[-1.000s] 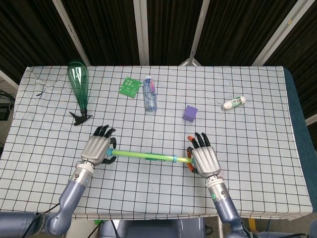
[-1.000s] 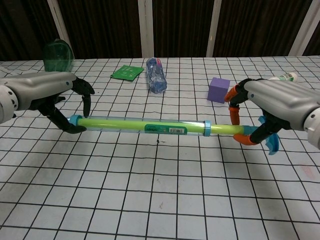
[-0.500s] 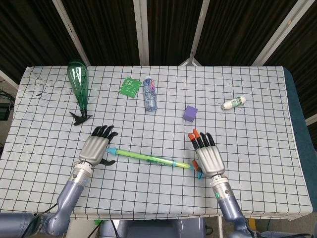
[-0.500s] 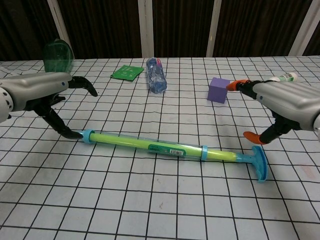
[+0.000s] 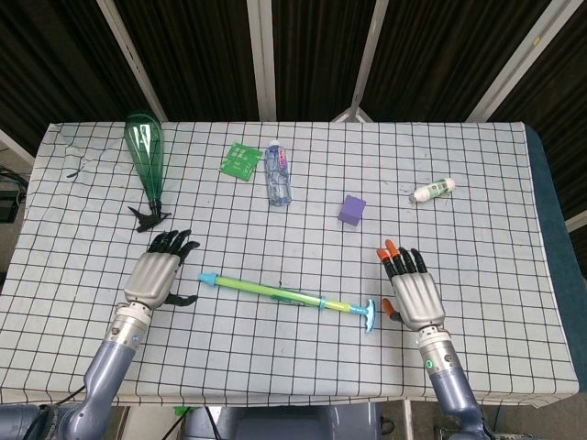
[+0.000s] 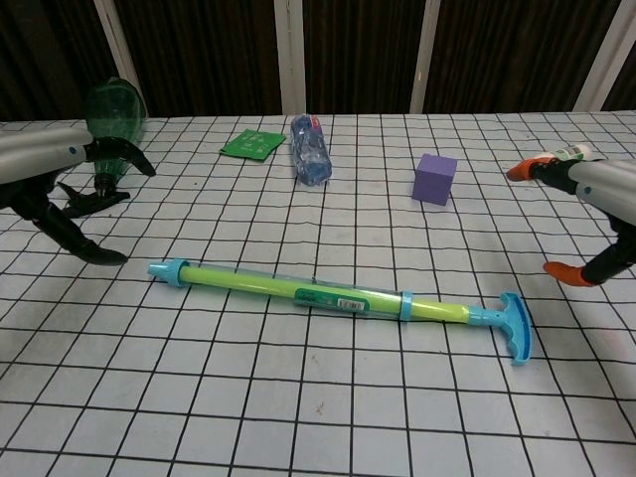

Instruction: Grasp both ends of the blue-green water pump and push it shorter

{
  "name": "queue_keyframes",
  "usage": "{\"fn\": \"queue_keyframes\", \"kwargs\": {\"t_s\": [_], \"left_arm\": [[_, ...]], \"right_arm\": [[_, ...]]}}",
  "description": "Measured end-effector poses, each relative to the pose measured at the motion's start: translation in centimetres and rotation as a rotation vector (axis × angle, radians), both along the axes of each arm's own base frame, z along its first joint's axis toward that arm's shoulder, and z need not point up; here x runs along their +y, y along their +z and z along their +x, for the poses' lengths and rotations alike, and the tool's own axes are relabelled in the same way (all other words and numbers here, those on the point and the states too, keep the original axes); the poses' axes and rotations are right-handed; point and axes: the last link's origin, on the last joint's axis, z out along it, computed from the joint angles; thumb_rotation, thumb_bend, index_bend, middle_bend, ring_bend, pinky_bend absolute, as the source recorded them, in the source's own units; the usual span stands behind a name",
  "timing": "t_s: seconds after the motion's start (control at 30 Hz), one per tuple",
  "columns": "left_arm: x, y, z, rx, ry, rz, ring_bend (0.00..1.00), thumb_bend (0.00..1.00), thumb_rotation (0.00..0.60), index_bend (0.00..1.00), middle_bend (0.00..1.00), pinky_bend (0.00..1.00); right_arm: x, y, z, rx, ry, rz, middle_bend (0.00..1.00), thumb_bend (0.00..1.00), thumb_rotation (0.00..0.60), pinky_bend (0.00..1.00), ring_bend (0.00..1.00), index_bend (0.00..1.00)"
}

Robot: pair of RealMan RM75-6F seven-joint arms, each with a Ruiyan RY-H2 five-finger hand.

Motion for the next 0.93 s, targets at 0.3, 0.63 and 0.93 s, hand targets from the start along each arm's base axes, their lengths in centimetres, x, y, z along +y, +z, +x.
{"fn": "queue_keyframes", "kwargs": {"t_s": [0.3, 0.63, 0.93], "left_arm": [[-3.0, 3.6, -3.2, 0.006, -0.001, 0.076, 0.00, 0.10, 0.600, 0.10, 0.00, 0.00], [-9.2, 7.7, -8.7, 0.007, 0.030, 0.180, 0.00, 0.10, 0.600, 0.00, 0.00, 0.00], [-11.3, 10.8, -12.9, 0.040, 0.028, 0.309, 0.00, 0.10, 0.600, 0.00, 0.00, 0.00]], "right_arm": [[2.1, 4.1, -3.6, -0.001, 0.017, -0.043, 0.00, 0.28, 0.600, 0.00, 0.00, 0.00], [6.1, 9.2, -8.2, 0.020, 0.020, -0.168, 0.00, 0.28, 0.600, 0.00, 0.00, 0.00], [8.6, 12.3, -10.9, 0.012, -0.020, -0.296, 0.00, 0.28, 0.600, 0.00, 0.00, 0.00]]}}
